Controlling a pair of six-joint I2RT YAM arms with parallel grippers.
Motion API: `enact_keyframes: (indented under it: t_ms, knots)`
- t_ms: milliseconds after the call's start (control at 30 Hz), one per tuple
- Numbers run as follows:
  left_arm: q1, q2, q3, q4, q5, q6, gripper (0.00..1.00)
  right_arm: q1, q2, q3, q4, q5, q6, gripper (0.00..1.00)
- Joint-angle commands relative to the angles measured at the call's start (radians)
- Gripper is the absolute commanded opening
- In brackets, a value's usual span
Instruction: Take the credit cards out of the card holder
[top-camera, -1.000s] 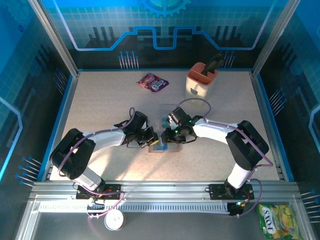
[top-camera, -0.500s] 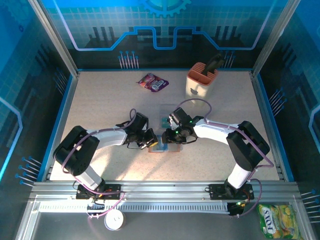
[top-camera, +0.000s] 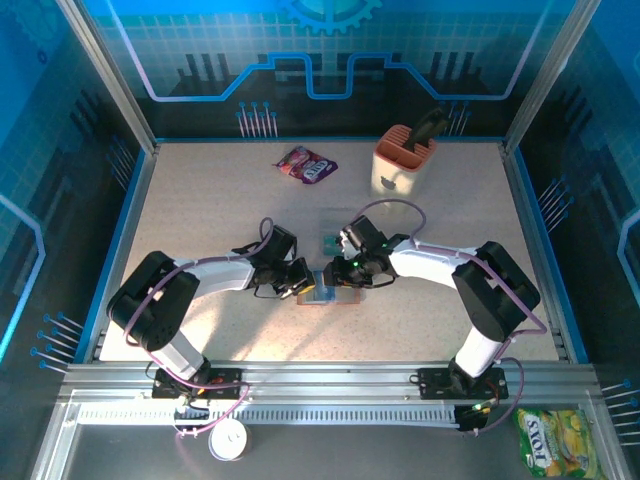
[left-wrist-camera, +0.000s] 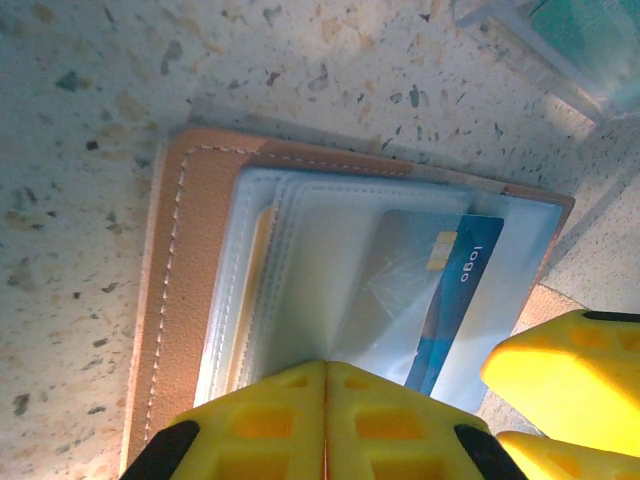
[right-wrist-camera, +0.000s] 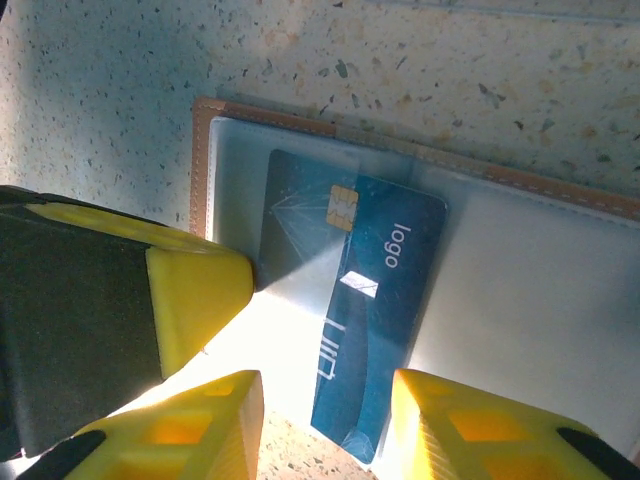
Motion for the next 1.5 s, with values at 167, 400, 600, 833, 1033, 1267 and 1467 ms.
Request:
enact_keyframes:
  t_ms: [167,400,600,833,1033,1267,1467]
  knots:
    - [-0.003,0.023,-0.005,-0.033,-0.019,0.013,0.08,-0.031,0.037,-0.054,0.115,-0.082,0.061,0.40]
    - [-0.004,0.023,-0.011,-0.031,-0.019,0.013,0.08,-0.043,0.052,-0.104,0.194,-0.129,0.098,0.38]
    - [-0.004,0.022,-0.013,-0.031,-0.018,0.011,0.08,-0.048,0.041,-0.119,0.226,-0.146,0.118,0.35]
    - [-0.004,0.022,-0.011,-0.031,-0.019,0.010,0.08,-0.051,0.024,-0.120,0.234,-0.150,0.123,0.30]
    - [-0.004,0.020,-0.010,-0.033,-0.018,0.014,0.08,-0.053,0.023,-0.129,0.265,-0.171,0.138,0.22]
    - [-0.002,0.016,-0.013,-0.034,-0.022,0.013,0.08,-0.058,0.016,-0.133,0.255,-0.161,0.131,0.15]
    - [-0.002,0.011,-0.012,-0.039,-0.023,0.015,0.08,-0.065,-0.005,-0.139,0.224,-0.144,0.108,0.11]
